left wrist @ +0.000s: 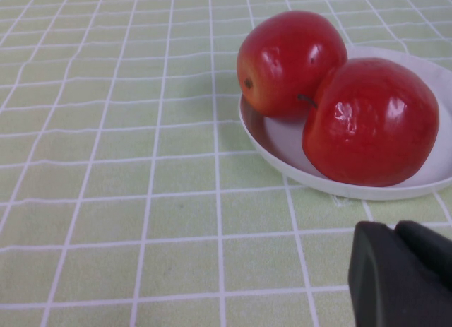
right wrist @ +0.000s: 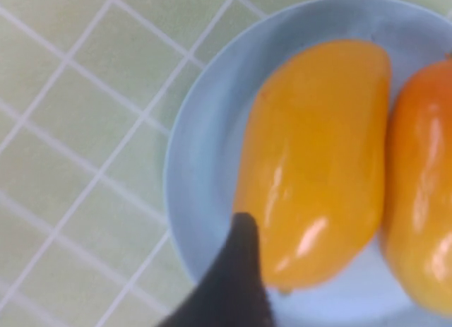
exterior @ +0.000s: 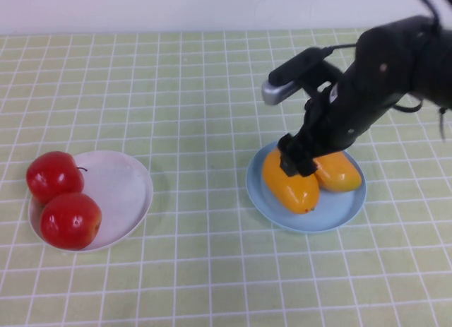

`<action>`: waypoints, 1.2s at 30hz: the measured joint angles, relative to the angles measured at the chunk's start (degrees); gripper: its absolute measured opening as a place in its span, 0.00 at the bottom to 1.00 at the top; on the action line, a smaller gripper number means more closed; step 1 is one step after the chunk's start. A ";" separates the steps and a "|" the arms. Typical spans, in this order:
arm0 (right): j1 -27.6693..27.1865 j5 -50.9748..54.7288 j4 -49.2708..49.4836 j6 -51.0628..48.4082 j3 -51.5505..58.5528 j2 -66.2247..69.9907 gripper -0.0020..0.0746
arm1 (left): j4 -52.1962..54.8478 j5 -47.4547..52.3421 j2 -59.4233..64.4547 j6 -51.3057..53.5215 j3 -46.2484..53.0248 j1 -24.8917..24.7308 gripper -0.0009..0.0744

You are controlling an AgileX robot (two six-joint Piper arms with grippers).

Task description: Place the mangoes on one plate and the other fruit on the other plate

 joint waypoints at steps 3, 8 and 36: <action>0.11 3.64 0.00 1.54 0.00 -3.20 0.73 | 0.00 0.00 0.00 0.00 0.00 0.00 0.01; 0.34 6.98 0.00 2.75 3.51 -10.16 0.22 | 0.00 0.00 0.00 0.00 0.00 0.00 0.01; 0.47 1.24 7.99 4.02 36.00 -41.42 0.01 | 0.00 0.00 0.00 0.00 0.00 0.00 0.01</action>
